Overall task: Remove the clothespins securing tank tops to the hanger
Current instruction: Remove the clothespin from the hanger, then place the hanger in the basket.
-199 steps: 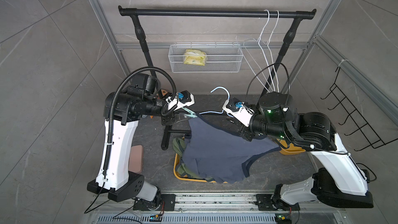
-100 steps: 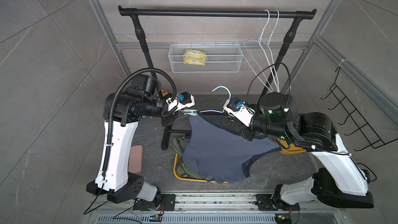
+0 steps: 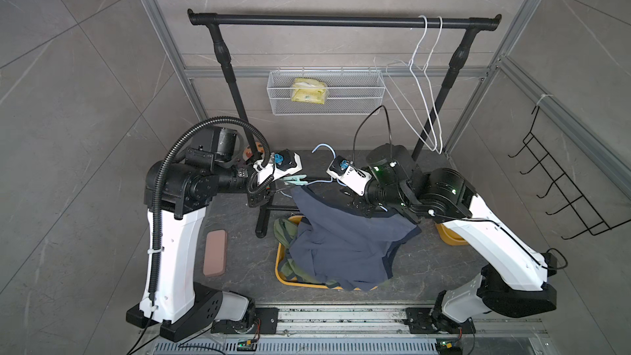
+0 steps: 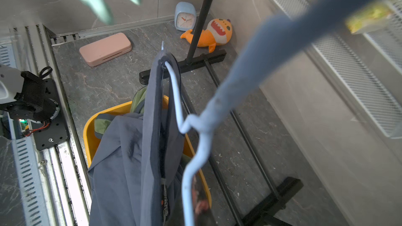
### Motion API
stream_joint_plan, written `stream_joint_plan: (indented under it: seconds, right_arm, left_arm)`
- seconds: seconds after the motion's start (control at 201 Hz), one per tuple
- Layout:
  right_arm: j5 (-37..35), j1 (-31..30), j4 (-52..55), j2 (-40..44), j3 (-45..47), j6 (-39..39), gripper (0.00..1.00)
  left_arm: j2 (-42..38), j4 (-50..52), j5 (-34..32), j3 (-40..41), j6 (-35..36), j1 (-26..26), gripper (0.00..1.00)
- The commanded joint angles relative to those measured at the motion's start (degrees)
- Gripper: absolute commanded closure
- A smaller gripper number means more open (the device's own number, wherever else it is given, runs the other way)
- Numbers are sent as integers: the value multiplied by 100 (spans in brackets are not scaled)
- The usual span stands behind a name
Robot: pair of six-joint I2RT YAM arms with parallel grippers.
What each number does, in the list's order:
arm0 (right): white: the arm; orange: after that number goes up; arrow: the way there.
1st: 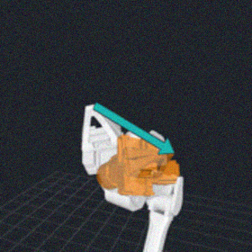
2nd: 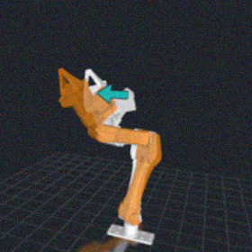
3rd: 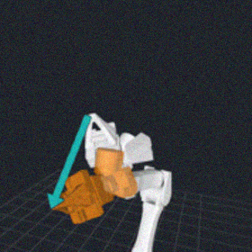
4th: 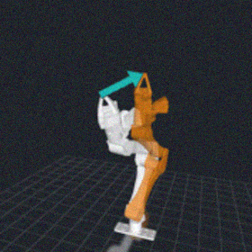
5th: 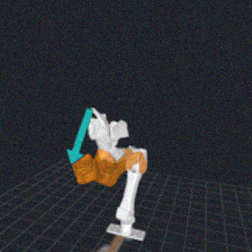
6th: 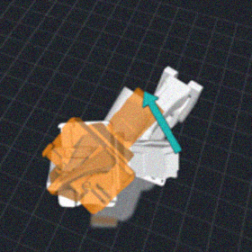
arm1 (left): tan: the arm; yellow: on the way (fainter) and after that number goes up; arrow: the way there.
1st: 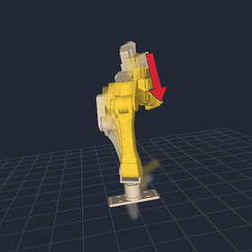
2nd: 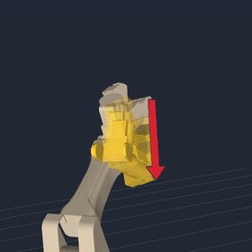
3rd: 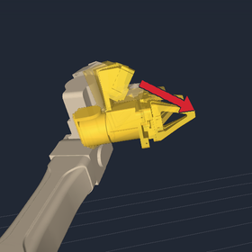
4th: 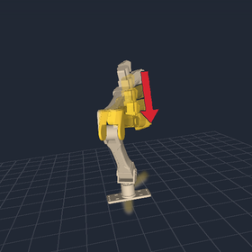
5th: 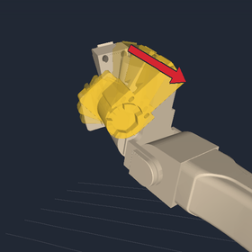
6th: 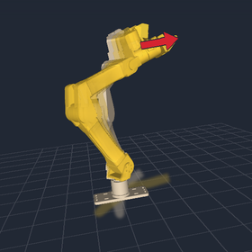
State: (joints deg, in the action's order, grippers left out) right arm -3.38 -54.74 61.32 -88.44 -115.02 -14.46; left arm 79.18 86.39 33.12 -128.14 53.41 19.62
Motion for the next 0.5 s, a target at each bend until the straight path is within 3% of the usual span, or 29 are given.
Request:
stream_joint_plan:
  seconds: [0.0, 0.313, 0.498]
  right_arm:
    - [977, 188, -739, -59, 397, 405, 100]
    - [2531, 337, -2295, -28, 2573, 1511, 100]
    - [2619, 471, -2886, -107, 3712, 2060, 100]
  left_arm:
    - [-374, 630, 185, 197, -216, -5, 94]
    - [-780, 776, 752, 667, -313, -3, 94]
    - [-643, 500, 970, 628, -483, 4, 94]
